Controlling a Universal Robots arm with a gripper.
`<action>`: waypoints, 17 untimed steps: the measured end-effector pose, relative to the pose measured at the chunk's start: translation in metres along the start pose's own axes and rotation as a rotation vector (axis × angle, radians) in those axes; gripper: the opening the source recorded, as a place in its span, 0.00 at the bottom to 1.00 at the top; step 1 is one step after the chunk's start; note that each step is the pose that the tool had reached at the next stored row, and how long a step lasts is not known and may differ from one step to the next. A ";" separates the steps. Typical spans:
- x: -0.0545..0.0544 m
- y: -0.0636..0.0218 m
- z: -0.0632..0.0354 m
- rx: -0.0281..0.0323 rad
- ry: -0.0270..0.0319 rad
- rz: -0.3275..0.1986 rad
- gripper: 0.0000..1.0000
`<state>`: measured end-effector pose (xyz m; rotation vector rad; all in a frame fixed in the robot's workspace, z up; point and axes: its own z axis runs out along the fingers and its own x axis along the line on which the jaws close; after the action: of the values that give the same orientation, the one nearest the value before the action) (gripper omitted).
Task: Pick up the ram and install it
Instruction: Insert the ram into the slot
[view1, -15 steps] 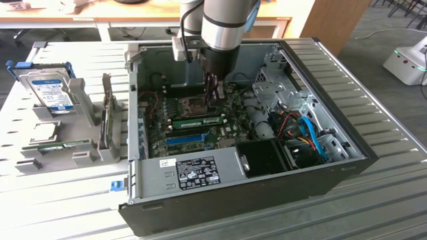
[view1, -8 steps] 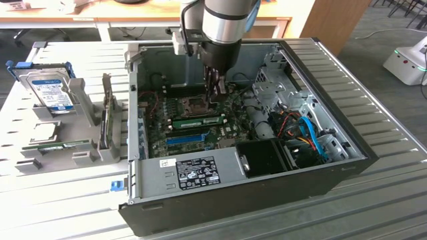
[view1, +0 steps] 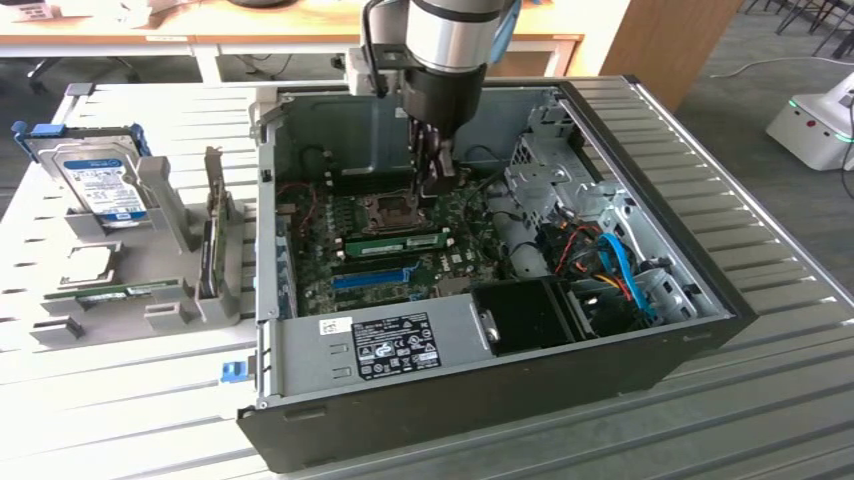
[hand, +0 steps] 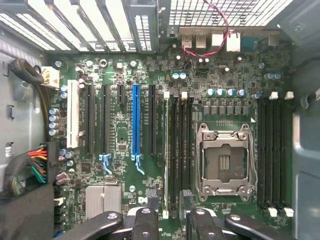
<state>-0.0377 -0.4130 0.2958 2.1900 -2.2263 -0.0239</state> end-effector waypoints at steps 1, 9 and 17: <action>0.000 0.0000 -0.0019 0.0000 0.0001 0.000 0.31; 0.000 0.0002 -0.0158 0.0000 0.0001 0.000 0.31; 0.000 0.0003 -0.0281 0.0000 0.0000 0.000 0.31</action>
<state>-0.0373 -0.4130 0.3239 2.1900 -2.2262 -0.0239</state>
